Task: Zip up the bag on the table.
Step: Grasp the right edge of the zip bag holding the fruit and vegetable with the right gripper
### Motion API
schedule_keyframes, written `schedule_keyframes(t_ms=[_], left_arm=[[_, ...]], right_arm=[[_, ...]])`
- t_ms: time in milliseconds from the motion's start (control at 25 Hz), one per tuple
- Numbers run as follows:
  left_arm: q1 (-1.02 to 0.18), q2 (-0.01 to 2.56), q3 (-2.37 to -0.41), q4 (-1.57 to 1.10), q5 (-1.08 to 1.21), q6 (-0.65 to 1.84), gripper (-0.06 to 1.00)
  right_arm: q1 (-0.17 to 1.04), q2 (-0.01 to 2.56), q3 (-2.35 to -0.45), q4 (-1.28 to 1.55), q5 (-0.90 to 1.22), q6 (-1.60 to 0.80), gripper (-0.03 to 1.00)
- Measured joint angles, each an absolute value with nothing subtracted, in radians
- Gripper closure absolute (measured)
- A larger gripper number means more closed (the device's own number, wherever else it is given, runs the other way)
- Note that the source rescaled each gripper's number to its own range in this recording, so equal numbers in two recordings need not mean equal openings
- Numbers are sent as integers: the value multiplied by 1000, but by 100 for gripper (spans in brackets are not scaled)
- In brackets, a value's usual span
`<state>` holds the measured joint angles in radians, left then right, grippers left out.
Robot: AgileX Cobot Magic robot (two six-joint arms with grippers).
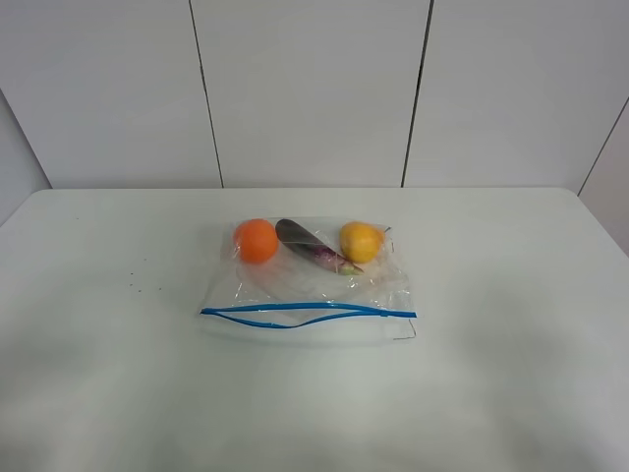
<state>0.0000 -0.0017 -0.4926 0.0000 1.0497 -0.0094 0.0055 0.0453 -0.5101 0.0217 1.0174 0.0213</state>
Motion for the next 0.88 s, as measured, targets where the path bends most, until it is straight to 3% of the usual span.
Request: schedule_keyframes(t_ms=[600, 880], left_arm=[[0, -2, -493, 0, 1050, -9, -5], [0, -2, -493, 0, 1050, -9, -5]], right_arm=[[5, 993, -880, 168, 1002, 20, -3], [5, 1377, -907, 389, 821, -115, -3]])
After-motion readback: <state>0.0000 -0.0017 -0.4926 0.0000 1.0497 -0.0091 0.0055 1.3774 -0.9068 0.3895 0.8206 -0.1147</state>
